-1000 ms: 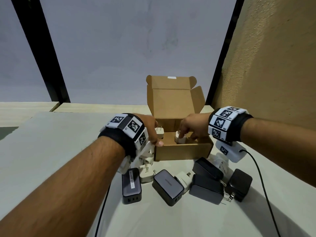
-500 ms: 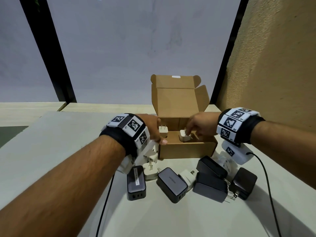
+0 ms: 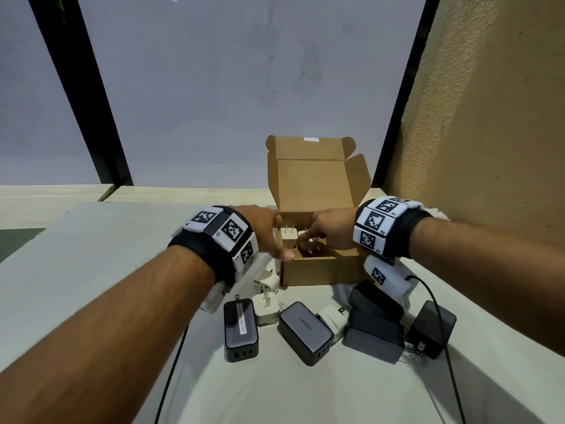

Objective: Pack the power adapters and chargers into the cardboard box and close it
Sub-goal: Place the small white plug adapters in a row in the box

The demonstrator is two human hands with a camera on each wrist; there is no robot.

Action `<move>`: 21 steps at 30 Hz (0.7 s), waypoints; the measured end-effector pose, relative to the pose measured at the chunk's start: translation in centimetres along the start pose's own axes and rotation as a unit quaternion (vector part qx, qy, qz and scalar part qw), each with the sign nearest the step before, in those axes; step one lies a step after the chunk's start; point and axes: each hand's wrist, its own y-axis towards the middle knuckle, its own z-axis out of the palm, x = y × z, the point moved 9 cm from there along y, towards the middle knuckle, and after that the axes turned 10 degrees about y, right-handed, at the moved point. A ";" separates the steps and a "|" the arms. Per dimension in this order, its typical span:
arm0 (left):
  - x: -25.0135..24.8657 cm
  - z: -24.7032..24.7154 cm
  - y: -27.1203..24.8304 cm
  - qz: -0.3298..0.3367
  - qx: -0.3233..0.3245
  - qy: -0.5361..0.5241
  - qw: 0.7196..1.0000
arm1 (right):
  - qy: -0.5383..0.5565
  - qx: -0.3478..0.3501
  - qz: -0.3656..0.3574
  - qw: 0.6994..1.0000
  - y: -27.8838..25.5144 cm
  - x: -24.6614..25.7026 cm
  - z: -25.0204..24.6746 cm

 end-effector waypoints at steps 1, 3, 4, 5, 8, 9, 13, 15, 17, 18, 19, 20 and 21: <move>-0.1 0.1 0.2 0.000 -0.002 0.000 1.000 | 0.000 0.000 0.001 1.000 0.0 0.1 0.0; -0.5 0.2 0.5 0.000 -0.001 0.003 1.000 | 0.004 -0.002 0.001 1.000 0.1 0.2 -0.1; -0.6 0.3 0.7 0.002 0.005 0.003 1.000 | 0.010 -0.003 0.000 1.000 0.2 0.2 -0.1; -0.6 0.4 1.0 0.004 0.015 0.002 1.000 | 0.016 -0.006 -0.001 1.000 0.2 0.3 -0.2; -0.5 0.7 2.1 0.005 0.042 0.010 0.999 | 0.026 -0.010 0.003 1.000 0.3 0.3 -0.1; -0.5 0.8 2.4 0.005 0.045 0.016 0.999 | 0.026 -0.012 0.005 1.000 0.3 0.3 -0.1; -0.5 0.5 3.2 0.005 0.025 0.038 0.999 | 0.029 -0.016 0.014 0.999 -0.3 0.4 -0.5; -0.6 0.7 3.2 0.008 0.036 0.041 0.998 | 0.054 -0.046 0.010 0.997 -1.5 0.4 -1.6; -0.6 0.8 3.3 0.009 0.037 0.038 0.999 | 0.091 -0.097 -0.014 0.991 -3.4 0.8 -3.2; -0.7 0.6 3.4 0.011 0.029 0.041 0.999 | 0.109 -0.113 -0.028 0.987 -4.6 1.1 -3.7; -0.7 0.5 3.4 0.010 0.024 0.043 0.999 | 0.122 -0.115 -0.043 0.985 -5.9 1.5 -3.8; -0.7 0.6 3.4 0.009 0.028 0.045 0.999 | 0.134 -0.098 -0.058 0.984 -7.1 2.1 -3.4; -0.7 0.7 3.5 0.013 0.033 0.038 0.999 | 0.147 -0.064 -0.074 0.984 -8.3 3.0 -2.6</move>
